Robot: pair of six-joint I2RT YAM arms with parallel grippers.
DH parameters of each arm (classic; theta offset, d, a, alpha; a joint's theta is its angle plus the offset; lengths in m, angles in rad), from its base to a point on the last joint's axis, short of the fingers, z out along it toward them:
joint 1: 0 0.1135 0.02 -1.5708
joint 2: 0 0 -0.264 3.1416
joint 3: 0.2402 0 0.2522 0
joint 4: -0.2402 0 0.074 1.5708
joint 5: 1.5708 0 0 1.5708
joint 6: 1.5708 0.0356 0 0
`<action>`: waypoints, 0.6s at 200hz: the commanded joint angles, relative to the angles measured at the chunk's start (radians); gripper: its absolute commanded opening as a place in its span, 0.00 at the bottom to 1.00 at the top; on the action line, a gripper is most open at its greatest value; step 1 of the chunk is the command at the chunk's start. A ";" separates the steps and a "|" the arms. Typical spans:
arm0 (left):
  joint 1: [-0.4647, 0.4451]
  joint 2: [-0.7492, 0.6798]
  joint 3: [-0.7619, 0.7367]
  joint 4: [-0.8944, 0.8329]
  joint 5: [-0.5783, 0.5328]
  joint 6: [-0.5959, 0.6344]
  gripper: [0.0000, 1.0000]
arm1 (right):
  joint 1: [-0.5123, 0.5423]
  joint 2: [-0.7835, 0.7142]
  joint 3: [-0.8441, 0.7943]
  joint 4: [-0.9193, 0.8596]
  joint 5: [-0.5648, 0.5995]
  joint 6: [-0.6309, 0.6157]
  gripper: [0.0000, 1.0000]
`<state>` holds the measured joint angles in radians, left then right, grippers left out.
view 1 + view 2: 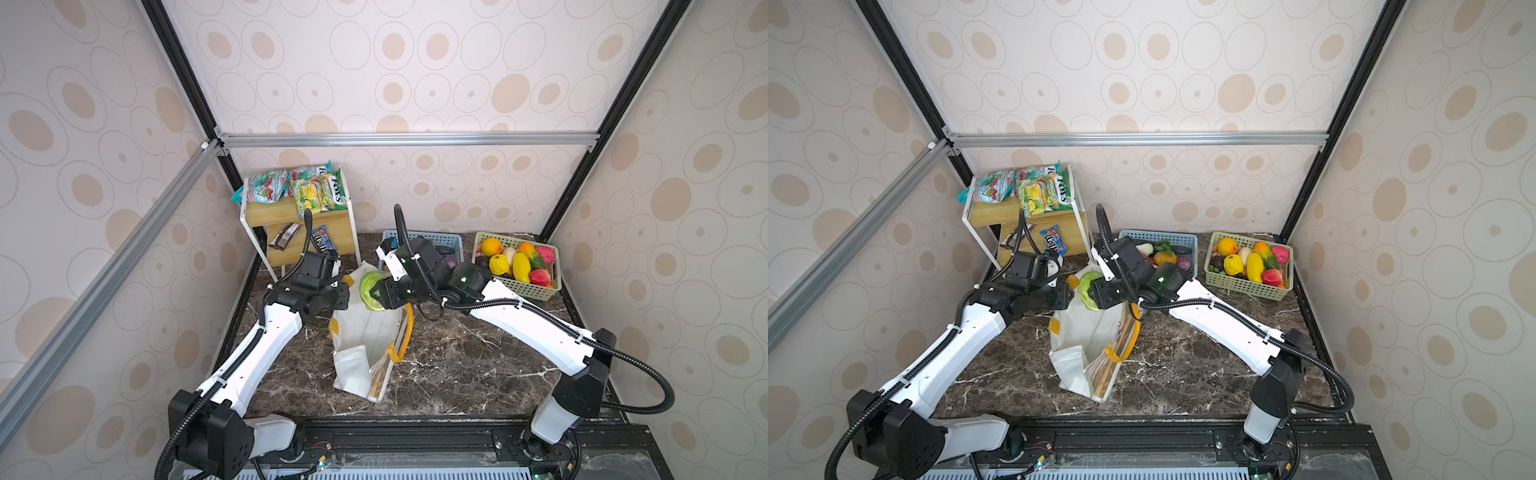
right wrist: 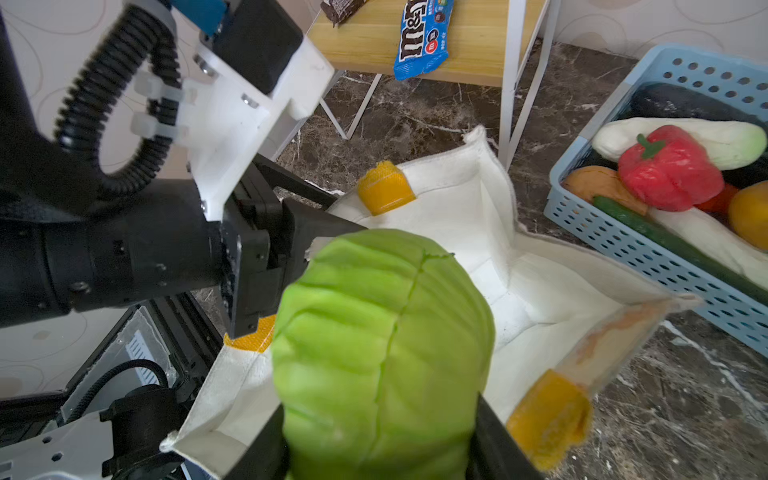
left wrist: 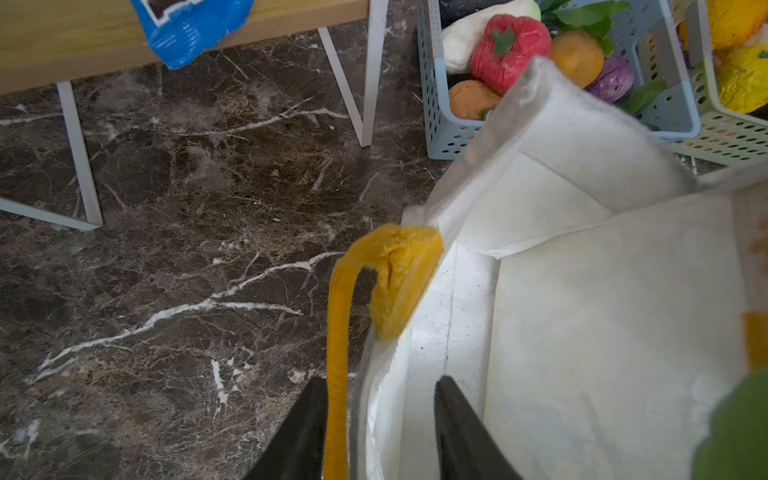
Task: Place the food into the grocery bag and tie it
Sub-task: 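Carry the green cabbage over the bag opening with the right gripper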
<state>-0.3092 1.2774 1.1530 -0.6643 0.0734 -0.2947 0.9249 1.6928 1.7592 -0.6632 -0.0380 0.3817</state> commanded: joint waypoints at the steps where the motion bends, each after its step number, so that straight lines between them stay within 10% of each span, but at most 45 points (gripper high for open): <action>1: 0.011 0.011 0.027 0.011 0.011 0.015 0.37 | 0.007 0.014 -0.035 0.051 -0.018 0.017 0.51; 120: 0.010 -0.019 0.028 0.020 0.106 -0.001 0.06 | 0.007 0.119 -0.133 0.080 0.078 -0.054 0.51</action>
<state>-0.3080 1.2835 1.1530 -0.6460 0.1276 -0.2977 0.9253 1.7905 1.6287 -0.5823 0.0025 0.3573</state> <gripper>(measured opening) 0.072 0.507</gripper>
